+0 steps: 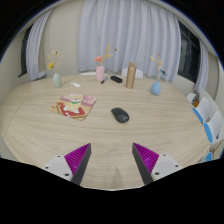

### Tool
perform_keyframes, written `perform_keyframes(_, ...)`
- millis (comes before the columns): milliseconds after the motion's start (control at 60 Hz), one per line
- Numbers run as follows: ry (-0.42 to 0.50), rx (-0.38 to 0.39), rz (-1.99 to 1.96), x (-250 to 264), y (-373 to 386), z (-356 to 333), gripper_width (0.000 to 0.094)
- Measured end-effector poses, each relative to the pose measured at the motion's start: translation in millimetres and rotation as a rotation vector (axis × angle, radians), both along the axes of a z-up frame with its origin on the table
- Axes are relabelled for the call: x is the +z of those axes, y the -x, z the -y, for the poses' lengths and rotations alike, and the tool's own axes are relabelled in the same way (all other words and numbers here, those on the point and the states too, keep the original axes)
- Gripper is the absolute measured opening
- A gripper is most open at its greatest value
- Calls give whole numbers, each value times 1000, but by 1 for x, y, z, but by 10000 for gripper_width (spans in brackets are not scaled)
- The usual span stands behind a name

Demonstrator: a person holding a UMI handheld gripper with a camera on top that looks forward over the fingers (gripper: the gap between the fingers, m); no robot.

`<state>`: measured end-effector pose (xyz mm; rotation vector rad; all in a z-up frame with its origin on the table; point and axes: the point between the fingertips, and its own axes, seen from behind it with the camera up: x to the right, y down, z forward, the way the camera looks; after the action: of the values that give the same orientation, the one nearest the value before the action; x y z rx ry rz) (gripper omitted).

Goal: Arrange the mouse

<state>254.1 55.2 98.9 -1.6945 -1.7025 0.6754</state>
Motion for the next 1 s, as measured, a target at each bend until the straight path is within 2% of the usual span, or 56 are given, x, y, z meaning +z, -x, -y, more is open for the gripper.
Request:
perform_keyframes(350,0,24,-15,-40,74,-57,850)
perform_keyframes(617,1,70,-8,-78,146,-68,847)
perform_keyframes(1000,7,64,13,-109,236,-81,854)
